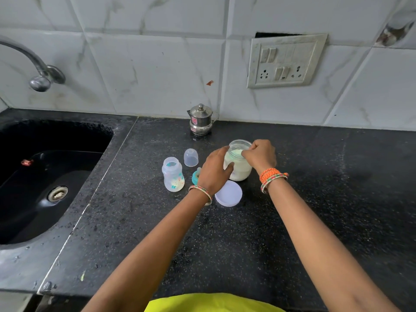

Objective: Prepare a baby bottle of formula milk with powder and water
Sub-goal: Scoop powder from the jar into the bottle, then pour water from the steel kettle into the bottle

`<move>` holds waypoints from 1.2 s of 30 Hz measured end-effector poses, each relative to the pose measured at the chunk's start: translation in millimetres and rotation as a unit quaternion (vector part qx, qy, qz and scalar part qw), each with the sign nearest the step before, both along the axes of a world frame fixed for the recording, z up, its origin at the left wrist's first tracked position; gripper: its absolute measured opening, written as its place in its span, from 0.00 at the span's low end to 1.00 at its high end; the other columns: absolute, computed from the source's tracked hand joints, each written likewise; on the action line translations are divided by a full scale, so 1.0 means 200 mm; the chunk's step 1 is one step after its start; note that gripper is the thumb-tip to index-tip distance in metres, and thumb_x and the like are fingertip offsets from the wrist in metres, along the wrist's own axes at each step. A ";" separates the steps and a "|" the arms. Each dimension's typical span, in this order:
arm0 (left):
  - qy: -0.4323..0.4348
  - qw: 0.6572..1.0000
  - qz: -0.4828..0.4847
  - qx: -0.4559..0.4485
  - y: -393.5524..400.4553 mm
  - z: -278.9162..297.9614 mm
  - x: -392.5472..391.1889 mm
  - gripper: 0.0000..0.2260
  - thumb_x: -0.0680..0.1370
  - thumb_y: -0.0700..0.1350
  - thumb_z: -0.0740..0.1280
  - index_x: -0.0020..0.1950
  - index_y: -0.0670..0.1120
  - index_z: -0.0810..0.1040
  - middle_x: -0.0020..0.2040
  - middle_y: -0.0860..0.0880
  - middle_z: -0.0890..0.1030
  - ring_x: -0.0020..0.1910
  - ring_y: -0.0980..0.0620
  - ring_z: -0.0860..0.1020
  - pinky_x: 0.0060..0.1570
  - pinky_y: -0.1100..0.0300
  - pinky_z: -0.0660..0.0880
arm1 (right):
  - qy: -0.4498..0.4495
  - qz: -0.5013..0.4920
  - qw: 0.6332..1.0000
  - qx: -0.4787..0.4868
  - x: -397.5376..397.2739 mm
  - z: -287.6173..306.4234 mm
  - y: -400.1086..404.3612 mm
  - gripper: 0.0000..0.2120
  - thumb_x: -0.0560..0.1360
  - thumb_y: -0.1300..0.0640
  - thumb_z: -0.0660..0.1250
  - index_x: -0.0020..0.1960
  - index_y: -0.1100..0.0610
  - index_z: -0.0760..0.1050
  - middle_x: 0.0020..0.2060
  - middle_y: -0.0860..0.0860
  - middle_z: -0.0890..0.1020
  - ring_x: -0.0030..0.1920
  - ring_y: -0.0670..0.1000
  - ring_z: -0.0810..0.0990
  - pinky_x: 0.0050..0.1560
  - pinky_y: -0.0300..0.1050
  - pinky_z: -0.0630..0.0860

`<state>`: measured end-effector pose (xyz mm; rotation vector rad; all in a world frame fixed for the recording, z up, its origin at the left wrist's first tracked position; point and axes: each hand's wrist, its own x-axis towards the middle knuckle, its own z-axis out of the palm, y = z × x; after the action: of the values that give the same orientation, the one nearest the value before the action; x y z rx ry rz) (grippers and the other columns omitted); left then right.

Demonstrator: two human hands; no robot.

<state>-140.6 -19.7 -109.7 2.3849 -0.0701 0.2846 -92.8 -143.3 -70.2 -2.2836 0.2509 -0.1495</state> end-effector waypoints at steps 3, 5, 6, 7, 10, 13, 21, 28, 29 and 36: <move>-0.029 1.000 -0.007 -0.005 0.03 0.03 -0.02 0.23 0.76 0.42 0.66 0.71 0.43 0.67 0.69 0.44 0.72 0.68 0.46 0.70 0.67 0.54 0.67 | 0.012 0.004 1.000 0.025 0.03 -0.01 0.02 0.08 0.67 0.67 0.66 0.33 0.57 0.71 0.37 0.54 0.79 0.40 0.55 0.78 0.40 0.46 0.75; -0.052 0.998 0.004 -0.030 0.07 0.07 -0.02 0.22 0.76 0.40 0.65 0.70 0.43 0.67 0.68 0.44 0.72 0.68 0.46 0.69 0.66 0.59 0.66 | -0.004 0.016 0.999 0.043 0.04 -0.01 0.02 0.06 0.67 0.66 0.66 0.35 0.57 0.73 0.40 0.55 0.80 0.46 0.57 0.79 0.46 0.50 0.78; -0.068 0.997 0.016 -0.043 0.10 0.09 -0.01 0.22 0.76 0.39 0.64 0.70 0.43 0.68 0.68 0.44 0.73 0.67 0.47 0.70 0.63 0.64 0.64 | -0.013 0.023 0.998 0.058 0.05 -0.01 0.01 0.03 0.68 0.64 0.66 0.37 0.57 0.74 0.44 0.56 0.81 0.50 0.58 0.78 0.50 0.53 0.79; -0.085 0.995 0.029 -0.053 0.13 0.13 0.00 0.21 0.76 0.39 0.64 0.69 0.44 0.69 0.66 0.44 0.74 0.65 0.48 0.71 0.60 0.68 0.63 | -0.018 0.034 0.996 0.074 0.07 -0.01 0.01 0.02 0.68 0.61 0.67 0.40 0.57 0.75 0.48 0.57 0.80 0.53 0.58 0.77 0.54 0.55 0.77; -0.107 0.990 0.051 -0.076 0.23 0.25 0.07 0.19 0.74 0.37 0.65 0.65 0.44 0.73 0.61 0.44 0.77 0.58 0.48 0.75 0.54 0.63 0.68 | -0.031 0.092 0.990 0.100 0.15 0.03 0.01 0.11 0.70 0.56 0.69 0.50 0.54 0.73 0.55 0.55 0.75 0.56 0.54 0.74 0.56 0.50 0.73; -0.094 0.990 0.054 -0.091 0.37 0.36 0.18 0.19 0.73 0.36 0.65 0.65 0.44 0.73 0.61 0.43 0.78 0.59 0.47 0.76 0.57 0.56 0.73 | -0.041 0.144 0.984 0.092 0.28 0.06 0.04 0.13 0.70 0.58 0.70 0.53 0.55 0.73 0.54 0.53 0.77 0.53 0.51 0.75 0.49 0.42 0.69; -0.019 0.991 0.094 -0.088 0.73 0.36 0.50 0.17 0.74 0.36 0.64 0.64 0.43 0.74 0.63 0.46 0.77 0.62 0.49 0.73 0.56 0.62 0.67 | 0.069 0.282 0.955 -0.062 0.80 0.02 0.23 0.33 0.71 0.47 0.73 0.70 0.60 0.66 0.68 0.58 0.69 0.68 0.57 0.69 0.64 0.47 0.67; 0.021 0.989 0.120 -0.087 0.88 0.15 0.63 0.16 0.74 0.36 0.64 0.61 0.45 0.75 0.62 0.46 0.76 0.60 0.50 0.73 0.55 0.61 0.66 | 0.088 0.306 0.946 -0.053 1.02 -0.12 0.42 0.24 0.68 0.47 0.75 0.55 0.59 0.70 0.50 0.53 0.76 0.51 0.53 0.74 0.46 0.45 0.71; 0.026 0.987 0.127 -0.091 0.88 0.13 0.63 0.16 0.74 0.36 0.64 0.61 0.45 0.75 0.63 0.46 0.75 0.61 0.49 0.73 0.54 0.61 0.66 | 0.082 0.302 0.949 -0.043 1.02 -0.13 0.44 0.18 0.67 0.48 0.76 0.45 0.57 0.70 0.41 0.50 0.75 0.44 0.51 0.74 0.40 0.43 0.69; 0.040 0.978 0.130 -0.156 0.89 0.07 0.51 0.13 0.75 0.37 0.63 0.57 0.49 0.76 0.60 0.50 0.76 0.58 0.52 0.74 0.50 0.57 0.71 | 0.108 0.280 0.947 0.110 0.92 -0.16 0.42 0.20 0.66 0.63 0.78 0.31 0.56 0.64 0.32 0.51 0.74 0.42 0.55 0.80 0.47 0.55 0.82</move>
<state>-38.9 159.0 -95.9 2.0864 0.3067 0.2974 92.1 -58.6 -102.1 -2.0569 -0.2652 0.4049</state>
